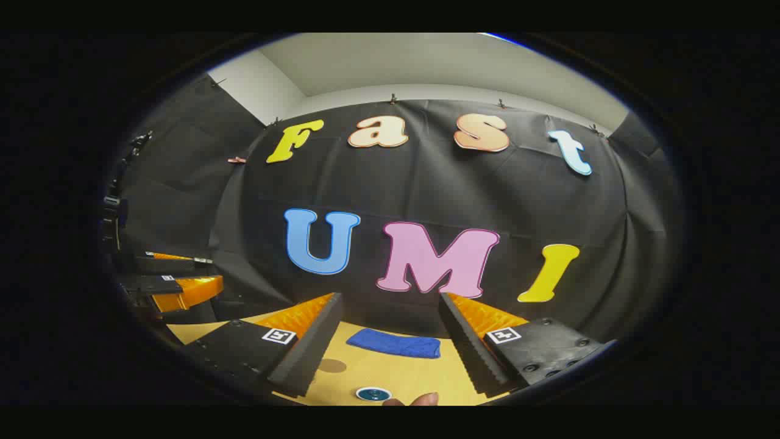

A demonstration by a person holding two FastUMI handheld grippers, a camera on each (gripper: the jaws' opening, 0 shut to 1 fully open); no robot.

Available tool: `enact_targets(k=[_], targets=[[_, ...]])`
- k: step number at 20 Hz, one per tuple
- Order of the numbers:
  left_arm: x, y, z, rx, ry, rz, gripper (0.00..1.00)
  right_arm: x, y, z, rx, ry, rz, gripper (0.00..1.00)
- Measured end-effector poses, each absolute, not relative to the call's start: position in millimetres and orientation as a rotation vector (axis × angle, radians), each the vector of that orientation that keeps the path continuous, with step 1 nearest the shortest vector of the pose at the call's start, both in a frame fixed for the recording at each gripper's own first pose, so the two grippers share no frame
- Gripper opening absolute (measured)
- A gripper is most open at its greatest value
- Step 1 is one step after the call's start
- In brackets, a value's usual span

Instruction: Open the teacup lid with one hand, grasp the water bottle and pour water into the teacup with the other hand; after pouring, place the water bottle on the coaster and then close the teacup lid.

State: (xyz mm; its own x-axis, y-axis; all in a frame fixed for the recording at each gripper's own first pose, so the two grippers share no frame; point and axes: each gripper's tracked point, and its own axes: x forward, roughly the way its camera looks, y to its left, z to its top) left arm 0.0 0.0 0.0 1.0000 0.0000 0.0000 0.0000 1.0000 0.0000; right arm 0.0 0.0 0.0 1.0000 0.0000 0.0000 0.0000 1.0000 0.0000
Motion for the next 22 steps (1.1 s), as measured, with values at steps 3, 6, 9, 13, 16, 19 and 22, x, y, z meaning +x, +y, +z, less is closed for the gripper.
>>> enact_targets(k=[3,6,9,13,16,19,22], targets=[[2.3,-4.9,0.0,-0.008,-0.01,-0.022,0.96,-0.6,-3.0,2.9,0.002,-0.01,-0.011,0.96],[6.5,-9.4,-4.3,-0.023,-0.006,-0.058,0.96,2.3,-6.1,9.1,-0.016,-0.041,-0.027,0.97],[14.9,-8.2,-14.1,-0.057,0.011,-0.078,0.97,7.7,-5.1,3.5,-0.006,-0.049,-0.036,0.97],[30.9,3.3,-23.0,-0.05,0.004,-0.077,0.96,17.6,-2.1,-9.0,-0.026,-0.058,-0.041,0.96],[43.2,5.3,-29.5,-0.032,-0.009,-0.086,0.97,24.6,1.2,-22.6,-0.021,-0.059,-0.044,0.97],[50.6,-7.0,-44.3,-0.046,-0.003,-0.118,0.96,28.0,0.8,-50.7,-0.008,-0.038,-0.051,0.97],[52.2,-22.1,-73.1,-0.056,0.012,-0.147,0.97,27.9,-2.3,-97.8,0.001,0.006,-0.062,0.98]])
